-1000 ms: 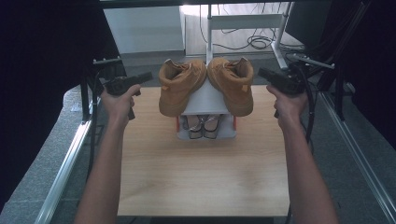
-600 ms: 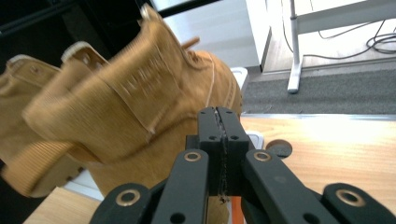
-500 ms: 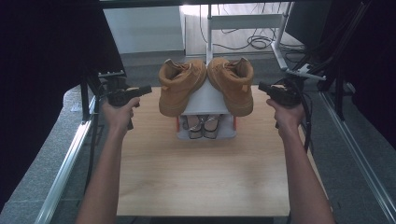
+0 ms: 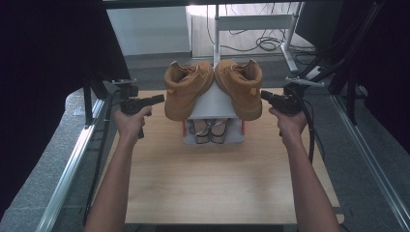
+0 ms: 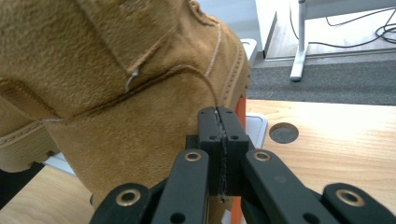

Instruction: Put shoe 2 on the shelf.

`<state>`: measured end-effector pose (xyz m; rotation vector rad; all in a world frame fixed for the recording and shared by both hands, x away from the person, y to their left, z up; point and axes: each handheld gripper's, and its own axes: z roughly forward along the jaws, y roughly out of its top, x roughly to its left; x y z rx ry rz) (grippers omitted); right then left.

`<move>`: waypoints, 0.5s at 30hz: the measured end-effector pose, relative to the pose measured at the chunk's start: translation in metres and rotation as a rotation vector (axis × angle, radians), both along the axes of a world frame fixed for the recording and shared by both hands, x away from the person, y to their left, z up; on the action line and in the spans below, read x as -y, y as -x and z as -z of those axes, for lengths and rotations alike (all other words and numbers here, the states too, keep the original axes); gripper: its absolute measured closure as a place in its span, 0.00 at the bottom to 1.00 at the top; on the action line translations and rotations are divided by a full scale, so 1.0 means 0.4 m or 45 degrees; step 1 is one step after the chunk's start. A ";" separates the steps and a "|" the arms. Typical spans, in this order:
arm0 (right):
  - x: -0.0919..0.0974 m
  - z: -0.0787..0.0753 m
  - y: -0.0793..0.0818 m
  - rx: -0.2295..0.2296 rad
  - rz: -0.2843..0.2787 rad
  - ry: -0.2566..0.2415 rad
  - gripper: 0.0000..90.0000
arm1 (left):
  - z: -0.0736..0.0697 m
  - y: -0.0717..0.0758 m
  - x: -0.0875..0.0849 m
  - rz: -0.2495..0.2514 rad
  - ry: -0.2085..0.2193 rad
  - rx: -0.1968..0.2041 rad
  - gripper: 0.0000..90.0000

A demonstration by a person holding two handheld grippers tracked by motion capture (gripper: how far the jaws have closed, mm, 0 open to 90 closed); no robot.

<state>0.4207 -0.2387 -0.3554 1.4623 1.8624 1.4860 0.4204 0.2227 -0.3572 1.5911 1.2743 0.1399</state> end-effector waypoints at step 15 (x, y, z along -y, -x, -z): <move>-0.024 -0.001 0.002 0.003 -0.008 0.026 0.99 | -0.002 -0.004 0.046 -0.034 -0.002 0.019 1.00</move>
